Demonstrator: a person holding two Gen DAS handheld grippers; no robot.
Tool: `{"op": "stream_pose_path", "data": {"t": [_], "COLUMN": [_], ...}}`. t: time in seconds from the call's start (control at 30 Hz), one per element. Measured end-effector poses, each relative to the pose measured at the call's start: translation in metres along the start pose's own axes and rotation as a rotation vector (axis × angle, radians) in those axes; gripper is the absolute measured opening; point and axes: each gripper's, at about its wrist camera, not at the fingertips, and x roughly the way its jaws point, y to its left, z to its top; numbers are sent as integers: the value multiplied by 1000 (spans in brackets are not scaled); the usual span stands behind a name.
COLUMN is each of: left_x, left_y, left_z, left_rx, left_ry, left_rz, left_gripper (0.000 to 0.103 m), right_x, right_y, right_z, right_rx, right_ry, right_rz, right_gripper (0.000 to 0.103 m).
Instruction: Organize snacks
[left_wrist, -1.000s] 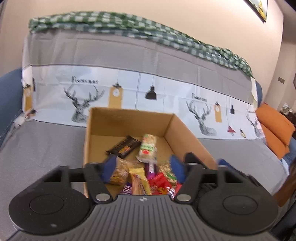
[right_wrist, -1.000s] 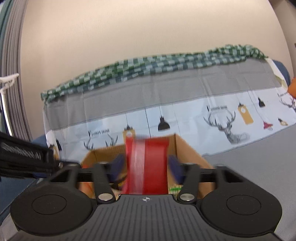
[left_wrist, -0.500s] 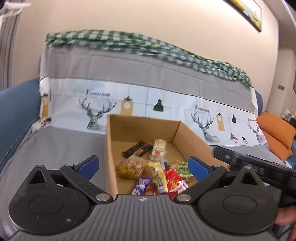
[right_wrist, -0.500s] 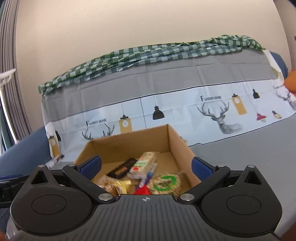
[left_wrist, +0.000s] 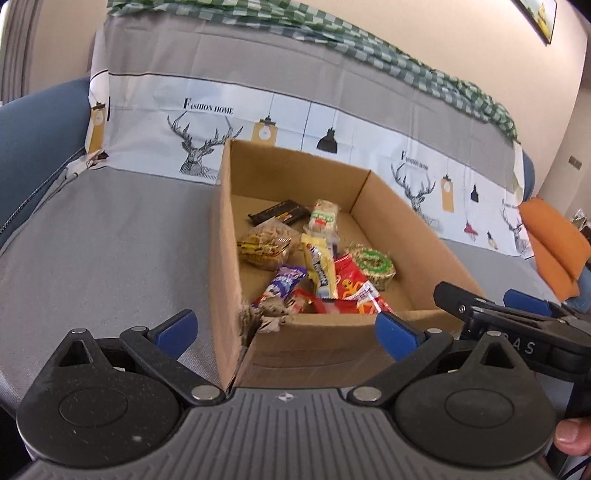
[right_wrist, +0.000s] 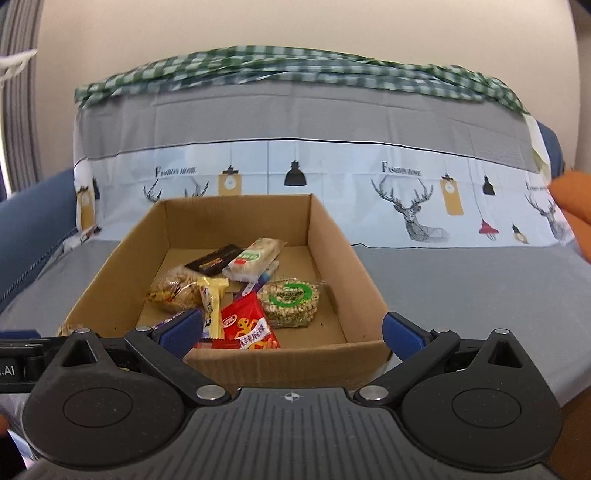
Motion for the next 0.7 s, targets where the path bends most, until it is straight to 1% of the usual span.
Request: {"op": "stream_pose_path", "data": {"t": [0.1,0.2,0.27,0.43,0.7], "left_x": [4,7,8,10,12], "left_y": [7,10,11,10,8], "left_z": [0,2,2,0,-1], "left_rx": [-25,-35,-35,-32,-26], "left_ry": [29,49,51,61,63], "left_rz": [10,38,53,64,76], "left_gripper": [102,102,102,102,102], "right_x": [5,8,9,10,10], "right_y": [5,10,15,19,15], "right_z": [1,2,2,2,1], "right_rx": [-4,-8,-24,-55,-34], "right_ry": [12,14,19,18,21], "right_rz": [6,4,5,1,1], "right_gripper": [102,102,102,102,102]}}
